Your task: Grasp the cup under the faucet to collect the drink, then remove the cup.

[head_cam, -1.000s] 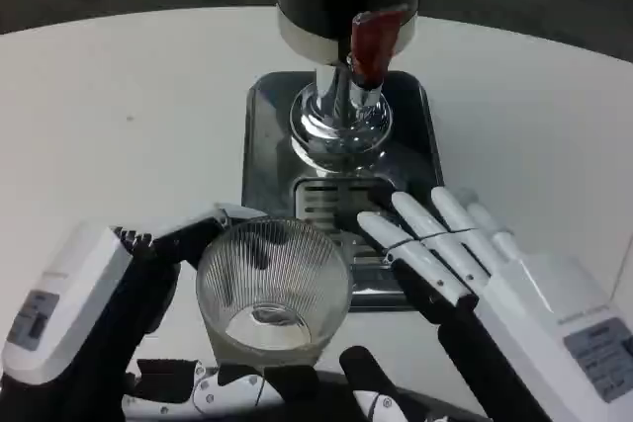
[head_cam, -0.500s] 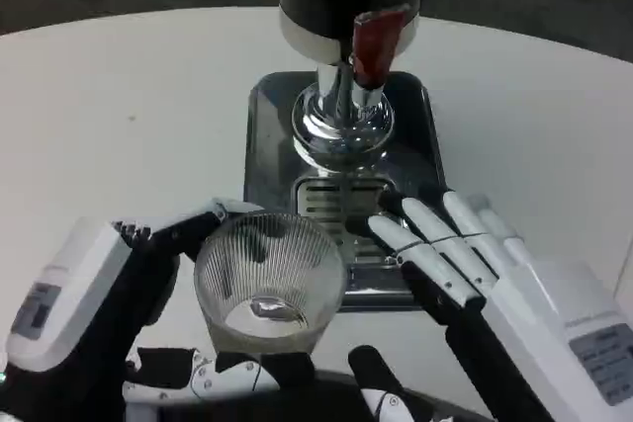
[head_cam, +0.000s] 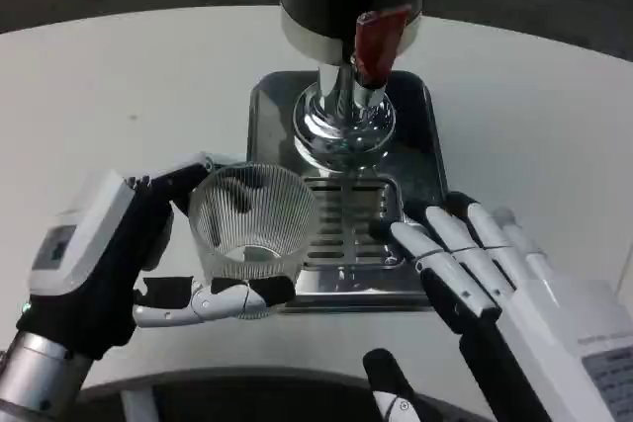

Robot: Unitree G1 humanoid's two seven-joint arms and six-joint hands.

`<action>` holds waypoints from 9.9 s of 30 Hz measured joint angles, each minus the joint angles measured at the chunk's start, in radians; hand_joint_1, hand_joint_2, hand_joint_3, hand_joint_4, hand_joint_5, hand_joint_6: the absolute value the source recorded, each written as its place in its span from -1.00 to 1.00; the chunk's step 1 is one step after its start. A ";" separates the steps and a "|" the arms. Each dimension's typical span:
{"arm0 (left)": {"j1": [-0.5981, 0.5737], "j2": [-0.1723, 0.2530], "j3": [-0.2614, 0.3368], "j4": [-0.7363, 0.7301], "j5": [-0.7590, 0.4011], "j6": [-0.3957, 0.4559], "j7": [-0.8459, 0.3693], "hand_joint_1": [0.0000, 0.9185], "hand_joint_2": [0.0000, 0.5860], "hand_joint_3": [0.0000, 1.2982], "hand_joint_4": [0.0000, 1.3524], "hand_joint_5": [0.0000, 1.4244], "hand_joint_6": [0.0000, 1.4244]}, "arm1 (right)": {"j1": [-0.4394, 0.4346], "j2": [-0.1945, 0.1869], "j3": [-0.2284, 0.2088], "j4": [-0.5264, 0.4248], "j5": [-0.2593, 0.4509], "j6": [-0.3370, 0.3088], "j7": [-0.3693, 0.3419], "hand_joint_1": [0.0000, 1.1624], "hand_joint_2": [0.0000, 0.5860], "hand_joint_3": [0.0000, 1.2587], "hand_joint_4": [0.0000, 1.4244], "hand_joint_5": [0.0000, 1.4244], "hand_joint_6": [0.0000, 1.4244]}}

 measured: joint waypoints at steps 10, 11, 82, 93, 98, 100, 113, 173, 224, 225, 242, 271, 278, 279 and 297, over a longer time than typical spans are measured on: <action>-0.257 0.007 -0.091 0.368 0.068 -0.043 0.130 0.24 -0.56 0.45 0.55 0.73 0.93 | 0.038 0.008 -0.035 -0.002 0.007 -0.033 -0.018 -0.19 0.60 -0.75 -0.91 -0.99 -0.98; -0.277 0.014 -0.105 0.397 0.078 -0.050 0.139 0.24 -0.57 0.45 0.55 0.73 0.93 | 0.041 0.011 -0.042 -0.002 0.010 -0.036 -0.019 -0.19 0.60 -0.75 -0.91 -0.99 -0.98; -0.516 0.102 -0.339 0.734 -0.012 -0.169 0.287 -1.00 -0.97 -1.00 -1.00 -1.00 -1.00 | 0.106 0.145 -0.185 -0.002 0.066 -0.209 0.089 -0.18 0.58 -0.69 -0.87 -0.97 -0.95; -0.299 0.135 -0.094 0.233 -0.440 -0.008 -0.008 -1.00 -0.67 -1.00 -1.00 -0.97 -1.00 | 0.104 0.144 -0.119 -0.002 0.022 -0.165 0.085 -0.18 0.58 -0.70 -0.91 -0.99 -0.95; -0.286 0.183 -0.016 0.009 -0.697 0.134 -0.220 -1.00 -0.65 -1.00 -1.00 -0.94 -0.96 | 0.091 0.143 -0.109 -0.002 0.004 -0.140 0.082 -0.18 0.58 -0.71 -0.91 -0.99 -0.95; -0.289 0.192 0.002 -0.032 -0.759 0.168 -0.283 -1.00 -0.64 -1.00 -1.00 -0.94 -0.96 | 0.081 0.141 -0.105 -0.002 0.000 -0.129 0.082 -0.18 0.58 -0.72 -0.91 -0.99 -0.95; -0.455 0.226 0.024 -0.133 -1.003 0.474 -0.632 -1.00 -0.65 -1.00 -1.00 -0.97 -0.99 | 0.065 0.118 -0.071 -0.002 -0.028 -0.103 0.078 -0.18 0.58 -0.95 -1.00 -1.00 -0.99; -0.692 0.046 -0.120 0.148 -0.707 0.411 -0.873 -1.00 -0.67 -1.00 -1.00 -0.92 -0.95 | 0.078 0.113 -0.067 -0.002 -0.043 -0.061 0.032 -0.21 0.61 -0.98 -1.00 -1.00 -1.00; -0.604 0.222 -0.187 0.052 -0.437 -0.012 -0.765 -1.00 -0.66 -1.00 -1.00 -0.90 -0.92 | -0.353 0.104 -0.039 0.366 0.152 0.313 -0.038 -0.03 -0.14 -1.00 -1.00 -1.00 -1.00; -0.604 0.223 -0.187 0.049 -0.437 -0.009 -0.765 -1.00 -0.66 -1.00 -1.00 -0.90 -0.92 | -0.368 0.104 -0.038 0.382 0.172 0.324 -0.046 -0.03 -0.14 -1.00 -1.00 -1.00 -1.00; -0.581 0.246 -0.187 0.011 -0.442 0.010 -0.756 -1.00 -0.66 -1.00 -1.00 -0.90 -0.92 | -0.643 0.110 -0.035 0.643 0.356 0.477 -0.159 0.07 -0.26 -1.00 -1.00 -1.00 -1.00; -0.560 0.275 -0.179 -0.006 -0.456 0.018 -0.751 -1.00 -0.66 -1.00 -1.00 -0.90 -0.94 | -0.922 0.129 0.009 1.009 0.511 0.435 -0.422 0.29 -0.40 -1.00 -1.00 -1.00 -1.00; -0.559 0.277 -0.179 -0.006 -0.457 0.018 -0.747 -1.00 -0.65 -1.00 -1.00 -0.90 -0.94 | -0.959 0.157 0.006 1.086 0.553 0.391 -0.495 0.34 -0.44 -1.00 -1.00 -1.00 -1.00; -0.558 0.278 -0.178 -0.006 -0.457 0.018 -0.747 -1.00 -0.65 -1.00 -1.00 -0.90 -0.94 | -0.965 0.159 0.004 1.098 0.558 0.384 -0.503 0.34 -0.44 -1.00 -1.00 -1.00 -1.00; -0.545 0.280 -0.162 0.006 -0.475 0.016 -0.746 -1.00 -0.65 -1.00 -1.00 -0.90 -0.94 | -1.010 0.164 0.001 1.229 0.627 0.298 -0.619 0.39 -0.44 -1.00 -0.95 -0.98 -0.91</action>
